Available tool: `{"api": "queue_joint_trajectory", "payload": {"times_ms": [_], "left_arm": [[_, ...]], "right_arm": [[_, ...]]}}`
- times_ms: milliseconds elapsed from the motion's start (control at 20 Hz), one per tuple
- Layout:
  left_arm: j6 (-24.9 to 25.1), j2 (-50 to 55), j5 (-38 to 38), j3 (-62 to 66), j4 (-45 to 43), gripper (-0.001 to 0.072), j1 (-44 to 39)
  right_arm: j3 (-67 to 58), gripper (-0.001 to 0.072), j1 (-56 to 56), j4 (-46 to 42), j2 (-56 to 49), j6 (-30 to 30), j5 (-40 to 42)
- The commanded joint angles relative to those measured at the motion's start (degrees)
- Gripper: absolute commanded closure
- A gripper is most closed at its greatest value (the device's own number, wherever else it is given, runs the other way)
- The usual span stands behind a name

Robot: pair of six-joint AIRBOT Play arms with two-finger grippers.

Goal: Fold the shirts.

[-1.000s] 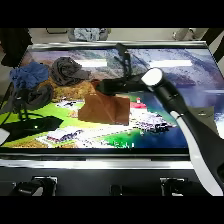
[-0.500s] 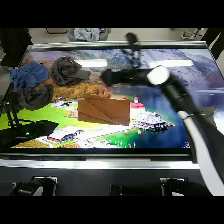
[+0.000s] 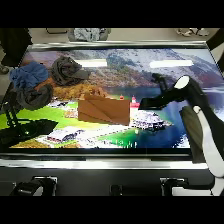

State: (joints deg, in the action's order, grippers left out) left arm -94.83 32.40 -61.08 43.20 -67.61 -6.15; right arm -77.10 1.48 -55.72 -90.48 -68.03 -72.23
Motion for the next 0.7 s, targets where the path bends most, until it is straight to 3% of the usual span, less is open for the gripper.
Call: {"api": "queue_joint_trajectory", "payload": {"times_ms": [0,350,500,600,650], "left_arm": [[0.0,0.0,0.7,0.0,-0.9,0.0682,0.0],[0.0,0.0,2.6,0.0,-1.9,0.0682,0.0],[0.0,0.0,2.6,0.0,-1.9,0.0682,0.0],[0.0,0.0,2.6,0.0,-1.9,0.0682,0.0],[0.0,0.0,2.6,0.0,-1.9,0.0682,0.0]], "right_arm": [[2.0,0.0035,1.8,13.0,-6.8,4.7,5.6],[2.0,0.0054,6.7,15.7,-10.4,5.0,9.2],[2.0,0.0205,7.6,16.0,-10.4,5.0,9.0],[2.0,0.0219,7.7,15.8,-10.4,4.5,9.2],[2.0,0.0279,7.7,15.8,-10.4,4.3,9.4]]}}
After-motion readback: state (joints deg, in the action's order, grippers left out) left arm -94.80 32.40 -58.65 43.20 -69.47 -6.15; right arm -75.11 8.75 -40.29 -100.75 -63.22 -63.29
